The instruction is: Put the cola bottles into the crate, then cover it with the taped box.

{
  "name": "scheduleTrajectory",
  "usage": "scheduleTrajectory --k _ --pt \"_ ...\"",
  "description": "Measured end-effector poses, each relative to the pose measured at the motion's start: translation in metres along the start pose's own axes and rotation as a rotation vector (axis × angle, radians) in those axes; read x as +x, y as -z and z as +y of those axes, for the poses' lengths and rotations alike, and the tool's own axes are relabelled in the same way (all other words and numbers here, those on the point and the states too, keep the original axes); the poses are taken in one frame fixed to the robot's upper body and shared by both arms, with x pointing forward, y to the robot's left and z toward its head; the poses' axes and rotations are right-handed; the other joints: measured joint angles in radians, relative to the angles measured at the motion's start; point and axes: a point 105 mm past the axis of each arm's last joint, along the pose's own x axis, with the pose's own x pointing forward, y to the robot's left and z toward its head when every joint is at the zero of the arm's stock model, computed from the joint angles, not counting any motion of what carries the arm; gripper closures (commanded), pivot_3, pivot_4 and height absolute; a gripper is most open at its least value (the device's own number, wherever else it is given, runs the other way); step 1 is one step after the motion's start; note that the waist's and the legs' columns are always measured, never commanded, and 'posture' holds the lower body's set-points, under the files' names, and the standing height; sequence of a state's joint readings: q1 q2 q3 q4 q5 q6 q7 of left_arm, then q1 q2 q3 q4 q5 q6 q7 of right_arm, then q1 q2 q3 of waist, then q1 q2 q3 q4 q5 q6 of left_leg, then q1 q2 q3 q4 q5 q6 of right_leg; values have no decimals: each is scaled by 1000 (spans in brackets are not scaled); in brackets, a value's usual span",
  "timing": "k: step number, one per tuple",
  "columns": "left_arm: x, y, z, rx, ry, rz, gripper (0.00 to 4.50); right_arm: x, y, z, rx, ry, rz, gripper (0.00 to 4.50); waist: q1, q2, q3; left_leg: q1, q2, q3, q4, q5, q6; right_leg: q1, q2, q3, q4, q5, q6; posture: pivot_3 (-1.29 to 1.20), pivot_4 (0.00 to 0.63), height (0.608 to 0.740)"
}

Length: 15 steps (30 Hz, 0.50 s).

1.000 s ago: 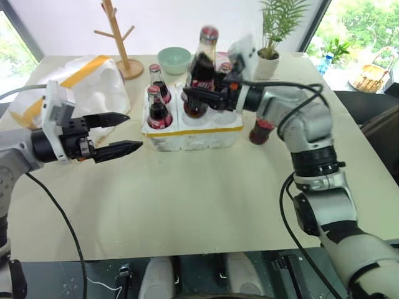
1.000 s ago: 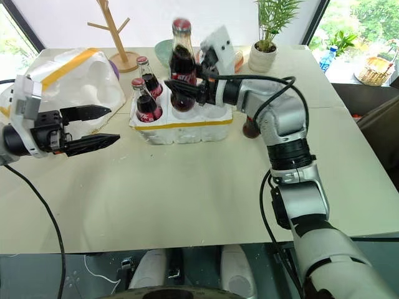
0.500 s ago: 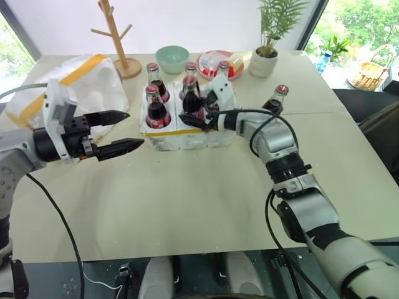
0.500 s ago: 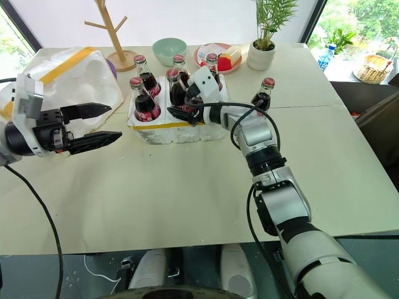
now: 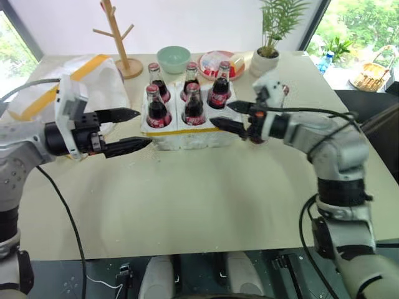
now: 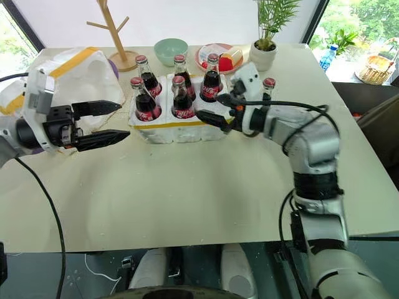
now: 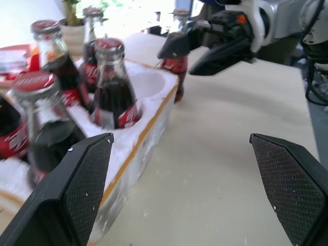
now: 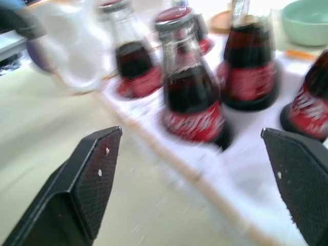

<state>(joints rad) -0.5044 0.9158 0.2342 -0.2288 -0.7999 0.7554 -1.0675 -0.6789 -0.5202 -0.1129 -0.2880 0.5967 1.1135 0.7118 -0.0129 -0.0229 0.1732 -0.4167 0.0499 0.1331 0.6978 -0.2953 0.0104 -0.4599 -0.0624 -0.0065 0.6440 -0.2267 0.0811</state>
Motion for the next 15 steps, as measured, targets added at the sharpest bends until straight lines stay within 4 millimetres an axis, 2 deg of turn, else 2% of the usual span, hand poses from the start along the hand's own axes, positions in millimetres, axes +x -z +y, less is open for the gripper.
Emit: scheduleTrajectory --k 3,5,9,12,15 --pt "8 -1 6 4 26 -7 0 -29 16 2 71 21 60 47 2 0 0 0 -1 0 0 -3 5 0 0 0 0 0 0 0 150 740" --pt "14 -4 10 14 46 -13 0 -46 19 3 90 53 75 47 3 0 0 0 -1 0 1 -3 5 0 0 0 0 0 0 0 150 740" --pt "25 -9 8 39 103 -24 0 -77 35 -17 65 261 129 47 2 -1 0 1 -1 0 1 -3 5 1 0 0 0 0 0 0 150 740" --pt "31 -7 5 33 134 -28 0 -88 46 -39 46 425 120 47 -5 -1 0 1 -1 0 1 -3 5 0 1 2 0 0 0 0 150 740" --pt "33 -6 3 35 146 -26 0 -83 45 -55 64 529 17 47 -7 -1 0 3 0 0 0 -3 5 1 2 3 1 0 0 0 150 740"
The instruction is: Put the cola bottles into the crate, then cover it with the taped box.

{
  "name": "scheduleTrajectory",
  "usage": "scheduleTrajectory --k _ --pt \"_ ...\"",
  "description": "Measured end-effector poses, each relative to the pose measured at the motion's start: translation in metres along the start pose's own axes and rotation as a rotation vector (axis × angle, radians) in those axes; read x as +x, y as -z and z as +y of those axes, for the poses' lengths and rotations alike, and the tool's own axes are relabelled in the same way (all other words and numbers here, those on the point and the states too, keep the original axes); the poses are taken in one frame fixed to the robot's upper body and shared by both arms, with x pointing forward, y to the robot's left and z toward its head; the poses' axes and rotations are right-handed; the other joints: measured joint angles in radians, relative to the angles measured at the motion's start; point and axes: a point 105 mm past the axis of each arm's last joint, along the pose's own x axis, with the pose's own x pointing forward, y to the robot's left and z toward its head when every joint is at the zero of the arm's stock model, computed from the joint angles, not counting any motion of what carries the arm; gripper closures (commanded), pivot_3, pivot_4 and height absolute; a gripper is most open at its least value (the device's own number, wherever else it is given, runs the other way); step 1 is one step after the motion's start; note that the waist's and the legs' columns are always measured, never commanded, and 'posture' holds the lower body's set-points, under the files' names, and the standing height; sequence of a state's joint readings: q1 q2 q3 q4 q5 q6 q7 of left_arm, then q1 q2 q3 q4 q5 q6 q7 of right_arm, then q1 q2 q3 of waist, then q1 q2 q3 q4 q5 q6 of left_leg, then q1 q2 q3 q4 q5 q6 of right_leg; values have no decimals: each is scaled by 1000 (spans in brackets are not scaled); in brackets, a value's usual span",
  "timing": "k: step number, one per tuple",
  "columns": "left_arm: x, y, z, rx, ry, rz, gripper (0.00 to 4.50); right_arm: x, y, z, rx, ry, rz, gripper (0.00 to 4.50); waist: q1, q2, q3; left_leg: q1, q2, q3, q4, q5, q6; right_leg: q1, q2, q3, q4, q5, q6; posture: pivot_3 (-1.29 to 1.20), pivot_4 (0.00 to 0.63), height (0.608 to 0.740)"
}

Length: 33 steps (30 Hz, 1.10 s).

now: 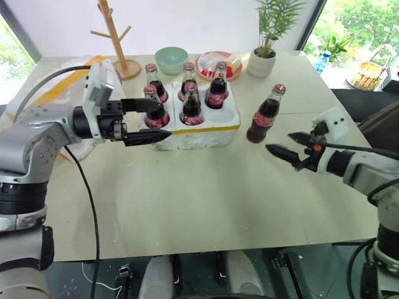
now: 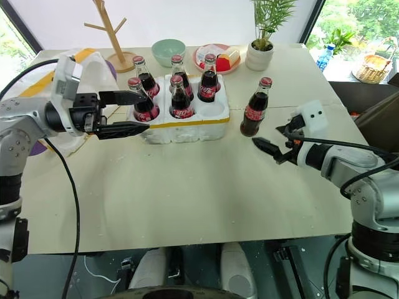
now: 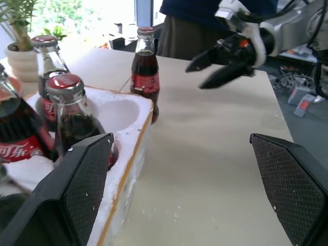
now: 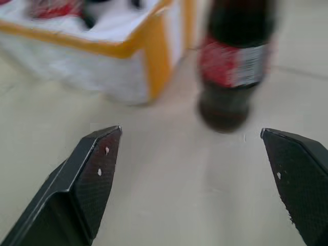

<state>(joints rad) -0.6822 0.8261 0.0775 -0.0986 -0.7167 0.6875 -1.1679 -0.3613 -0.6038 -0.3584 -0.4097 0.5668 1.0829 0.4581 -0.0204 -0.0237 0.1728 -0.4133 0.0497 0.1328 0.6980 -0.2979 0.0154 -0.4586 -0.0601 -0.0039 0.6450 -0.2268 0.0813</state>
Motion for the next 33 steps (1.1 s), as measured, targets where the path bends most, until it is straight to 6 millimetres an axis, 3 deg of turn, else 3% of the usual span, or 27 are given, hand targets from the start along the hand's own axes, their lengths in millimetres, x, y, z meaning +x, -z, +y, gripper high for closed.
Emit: scheduleTrajectory --k 7,16,20,24,28,33 --pt "2 0 -1 4 7 9 0 41 -1 -6 76 86 -110 47 4 0 0 0 0 1 0 0 0 0 -1 0 0 0 0 0 150 740" --pt "5 -3 -8 23 13 19 0 82 2 -15 66 102 -124 47 1 0 0 0 0 1 0 1 -2 0 0 1 0 0 0 0 150 740" --pt "5 -4 -9 27 12 12 0 95 0 -20 36 114 -128 1727 1 0 0 0 0 1 0 3 -5 0 0 1 0 0 0 0 150 740" --pt "2 -4 -9 16 -6 7 0 92 -5 -20 -6 74 -138 1703 5 1 1 -2 0 1 0 3 -5 -1 -1 0 0 0 0 0 150 740" --pt "0 0 -11 11 -20 8 0 81 -37 -19 -40 35 -218 1703 3 3 2 -3 0 1 0 3 -5 -2 -1 1 0 0 0 0 150 740" --pt "-3 -2 -12 16 -33 -5 0 64 -119 14 -59 -130 -414 1703 -5 4 3 -2 1 0 -1 3 -5 -3 1 1 1 0 0 0 150 740"
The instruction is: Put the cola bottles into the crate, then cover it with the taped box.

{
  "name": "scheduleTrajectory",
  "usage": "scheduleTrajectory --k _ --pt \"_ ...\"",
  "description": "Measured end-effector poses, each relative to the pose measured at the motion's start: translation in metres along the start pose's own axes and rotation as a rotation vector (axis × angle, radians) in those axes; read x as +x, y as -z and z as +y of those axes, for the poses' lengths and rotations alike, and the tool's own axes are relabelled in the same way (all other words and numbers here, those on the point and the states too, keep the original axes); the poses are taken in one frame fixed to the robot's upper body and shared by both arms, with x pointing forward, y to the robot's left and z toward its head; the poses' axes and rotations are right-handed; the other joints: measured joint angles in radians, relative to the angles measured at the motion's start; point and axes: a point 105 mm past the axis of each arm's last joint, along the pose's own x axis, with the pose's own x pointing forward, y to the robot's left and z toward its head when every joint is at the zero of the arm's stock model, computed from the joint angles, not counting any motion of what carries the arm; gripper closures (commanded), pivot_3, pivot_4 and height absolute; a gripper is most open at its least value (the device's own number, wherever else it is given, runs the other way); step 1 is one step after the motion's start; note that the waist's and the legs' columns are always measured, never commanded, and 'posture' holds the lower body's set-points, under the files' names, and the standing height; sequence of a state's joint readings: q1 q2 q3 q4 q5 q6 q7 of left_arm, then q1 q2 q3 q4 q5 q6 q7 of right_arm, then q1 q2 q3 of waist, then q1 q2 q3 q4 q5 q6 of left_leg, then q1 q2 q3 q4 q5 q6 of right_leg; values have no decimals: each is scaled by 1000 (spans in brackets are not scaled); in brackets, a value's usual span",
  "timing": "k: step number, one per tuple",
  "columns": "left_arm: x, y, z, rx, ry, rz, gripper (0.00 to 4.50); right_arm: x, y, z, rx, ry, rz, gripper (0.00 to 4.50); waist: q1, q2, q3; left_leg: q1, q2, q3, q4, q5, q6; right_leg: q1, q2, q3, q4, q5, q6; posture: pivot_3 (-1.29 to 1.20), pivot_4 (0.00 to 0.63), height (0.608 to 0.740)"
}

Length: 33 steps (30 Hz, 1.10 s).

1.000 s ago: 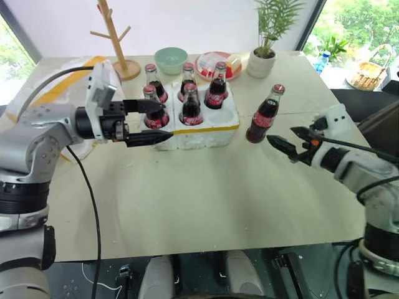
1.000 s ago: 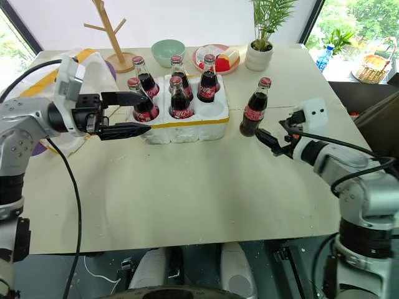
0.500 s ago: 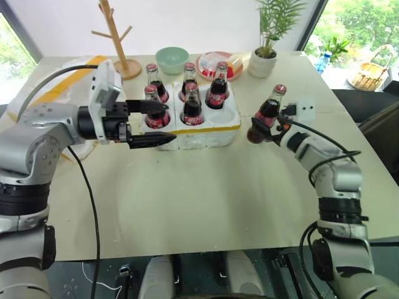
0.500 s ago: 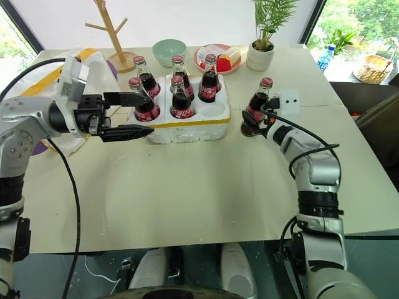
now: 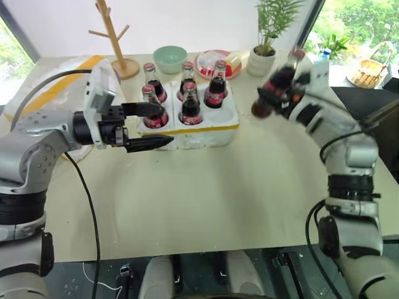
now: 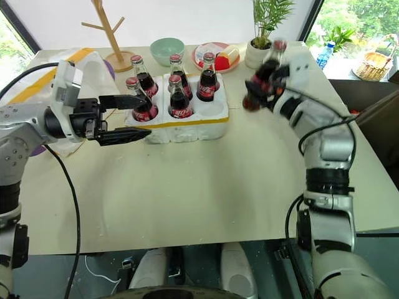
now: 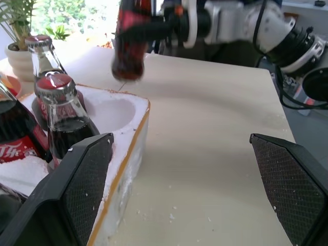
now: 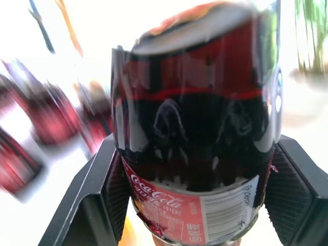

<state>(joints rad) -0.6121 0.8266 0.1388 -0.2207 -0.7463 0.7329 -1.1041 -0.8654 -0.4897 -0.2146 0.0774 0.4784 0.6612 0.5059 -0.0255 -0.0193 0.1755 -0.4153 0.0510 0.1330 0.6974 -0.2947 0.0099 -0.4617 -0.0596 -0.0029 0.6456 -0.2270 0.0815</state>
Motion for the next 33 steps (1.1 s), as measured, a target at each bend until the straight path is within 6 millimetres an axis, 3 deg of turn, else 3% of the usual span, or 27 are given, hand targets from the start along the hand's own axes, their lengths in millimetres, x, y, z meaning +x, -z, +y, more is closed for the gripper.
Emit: scheduleTrajectory --k 3,8,15,19,23,25,27,31,33 --pt "-1 3 0 -11 -6 3 0 6 -18 27 25 -123 -37 1703 5 0 0 0 0 0 0 0 0 0 0 0 0 0 -1 0 150 740" --pt "-1 3 1 -10 -18 3 0 17 13 56 28 -227 82 1703 13 0 0 -1 -2 1 1 0 0 1 -3 0 0 0 0 0 150 740" --pt "-6 2 1 7 -37 24 0 23 46 55 15 -222 192 1703 9 -1 0 -2 -1 0 1 0 0 0 -2 -1 0 0 0 0 150 740" --pt "-6 2 2 8 -41 25 0 34 83 66 -24 -238 283 1703 4 0 0 -2 -1 1 1 0 0 0 -1 -1 0 0 0 0 150 740" --pt "-8 2 2 7 -52 29 0 37 101 61 -46 -218 323 1703 6 -1 0 -2 -1 1 1 0 0 0 -1 -1 0 0 0 0 150 740" --pt "-8 2 2 5 -55 31 0 39 102 62 -69 -222 322 693 5 -2 -1 -1 -1 1 1 0 0 1 -1 -1 0 0 0 0 150 740" --pt "-10 4 0 4 -59 36 0 40 102 63 -74 -226 321 20 3 -2 -1 1 -1 1 1 0 0 2 -2 -1 0 0 0 0 150 740" --pt "-24 3 -5 3 -92 62 0 35 95 59 -47 -230 329 20 5 -2 -1 1 0 0 1 0 0 1 -2 -1 1 0 0 0 150 740" --pt "-35 1 -4 3 -136 73 0 28 79 53 -22 -232 305 20 10 -2 -1 1 0 0 1 0 0 2 -2 -1 1 0 0 0 150 740"
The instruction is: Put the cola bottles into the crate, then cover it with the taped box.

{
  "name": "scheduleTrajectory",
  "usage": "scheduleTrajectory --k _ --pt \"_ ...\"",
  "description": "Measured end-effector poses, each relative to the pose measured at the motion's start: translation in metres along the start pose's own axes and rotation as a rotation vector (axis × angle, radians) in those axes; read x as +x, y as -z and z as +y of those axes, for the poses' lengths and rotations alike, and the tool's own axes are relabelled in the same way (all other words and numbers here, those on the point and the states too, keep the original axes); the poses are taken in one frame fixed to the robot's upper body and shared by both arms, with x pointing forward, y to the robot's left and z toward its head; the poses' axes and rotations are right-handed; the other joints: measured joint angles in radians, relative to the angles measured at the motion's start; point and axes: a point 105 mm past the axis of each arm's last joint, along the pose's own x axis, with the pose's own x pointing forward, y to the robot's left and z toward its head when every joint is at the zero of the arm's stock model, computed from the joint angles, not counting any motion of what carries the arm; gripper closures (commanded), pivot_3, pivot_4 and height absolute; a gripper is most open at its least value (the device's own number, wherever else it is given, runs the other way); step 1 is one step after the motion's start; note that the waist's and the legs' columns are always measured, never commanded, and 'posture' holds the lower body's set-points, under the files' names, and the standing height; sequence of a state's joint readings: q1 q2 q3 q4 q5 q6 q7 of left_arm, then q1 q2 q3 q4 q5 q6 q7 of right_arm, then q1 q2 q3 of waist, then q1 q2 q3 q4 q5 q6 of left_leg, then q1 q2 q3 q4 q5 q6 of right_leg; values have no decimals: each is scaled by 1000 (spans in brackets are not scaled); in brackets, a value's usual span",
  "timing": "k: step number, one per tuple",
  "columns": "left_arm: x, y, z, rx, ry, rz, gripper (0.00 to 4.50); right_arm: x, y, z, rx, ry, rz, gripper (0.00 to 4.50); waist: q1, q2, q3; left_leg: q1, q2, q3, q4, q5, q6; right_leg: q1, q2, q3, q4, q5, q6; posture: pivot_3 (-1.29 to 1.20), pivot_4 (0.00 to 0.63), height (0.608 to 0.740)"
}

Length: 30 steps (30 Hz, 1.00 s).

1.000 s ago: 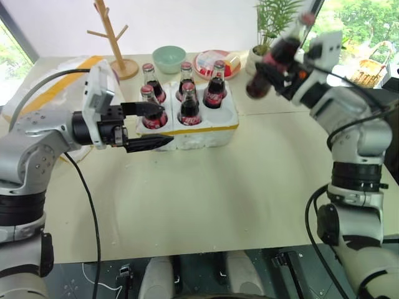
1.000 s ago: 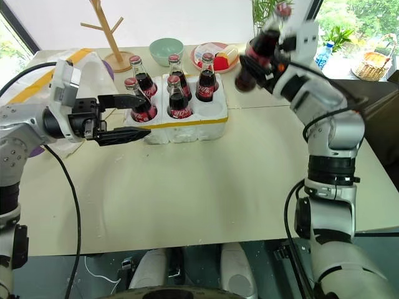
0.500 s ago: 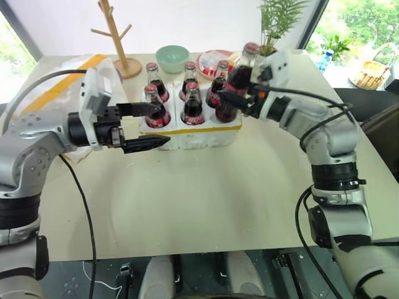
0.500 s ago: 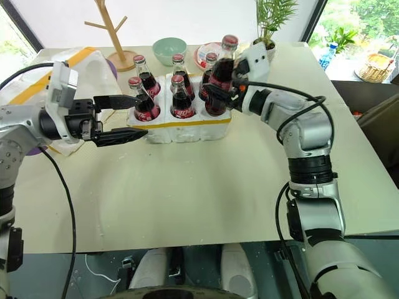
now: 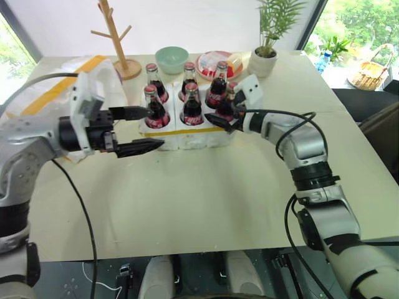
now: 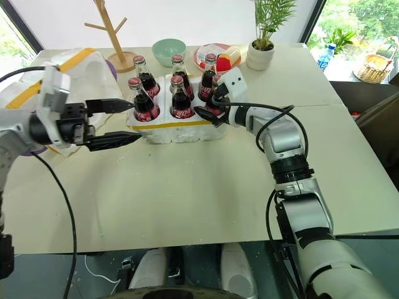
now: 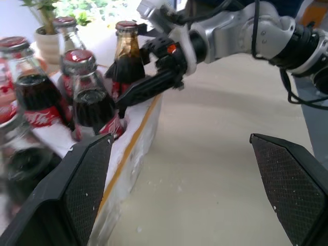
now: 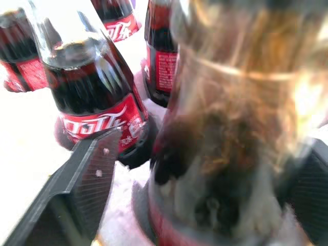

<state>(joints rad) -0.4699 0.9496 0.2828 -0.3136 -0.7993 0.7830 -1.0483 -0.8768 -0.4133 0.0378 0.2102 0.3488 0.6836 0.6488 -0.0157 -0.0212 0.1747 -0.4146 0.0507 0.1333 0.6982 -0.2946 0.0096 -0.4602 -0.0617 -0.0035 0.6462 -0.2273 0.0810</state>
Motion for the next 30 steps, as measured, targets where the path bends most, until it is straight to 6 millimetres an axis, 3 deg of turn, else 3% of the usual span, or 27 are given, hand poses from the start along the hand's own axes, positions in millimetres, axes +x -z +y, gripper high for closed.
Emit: scheduleTrajectory --k 5,8,12,18,24,27,30 --pt "-45 -5 0 -1 -156 61 0 -56 -42 -17 3 -2 -50 20 2 0 0 0 0 0 0 0 1 0 -1 0 -2 0 0 0 150 740" --pt "-78 -7 -3 -2 -252 139 0 -85 -56 -20 -48 -27 -28 20 -2 0 0 0 0 0 -1 -1 2 -1 -1 0 -2 -1 -2 0 150 740" --pt "-134 11 -4 -75 -367 332 0 -117 -74 -1 -32 -200 -45 20 -10 1 0 6 0 2 -6 -3 5 0 -1 0 -1 -4 -7 0 150 740" --pt "-211 28 28 -118 -560 519 0 -123 -87 43 -54 -455 -97 20 -6 1 0 8 1 2 -14 0 -1 -2 -1 -1 -1 -7 -13 0 150 740" --pt "-231 49 62 -142 -598 631 0 -127 -92 59 -69 -565 -125 20 4 0 0 5 0 6 -15 0 0 -4 -3 -2 -2 -7 -14 0 150 740" --pt "-226 62 74 -166 -573 655 0 -129 -94 63 -94 -581 -133 20 3 -1 -1 5 0 6 -14 -1 1 -4 -2 -2 0 -6 -12 0 150 740" --pt "-206 77 95 -190 -553 646 0 -128 -95 62 -110 -563 -153 20 6 -2 -1 6 0 6 -14 0 0 -3 0 -3 1 -5 -9 0 150 740"
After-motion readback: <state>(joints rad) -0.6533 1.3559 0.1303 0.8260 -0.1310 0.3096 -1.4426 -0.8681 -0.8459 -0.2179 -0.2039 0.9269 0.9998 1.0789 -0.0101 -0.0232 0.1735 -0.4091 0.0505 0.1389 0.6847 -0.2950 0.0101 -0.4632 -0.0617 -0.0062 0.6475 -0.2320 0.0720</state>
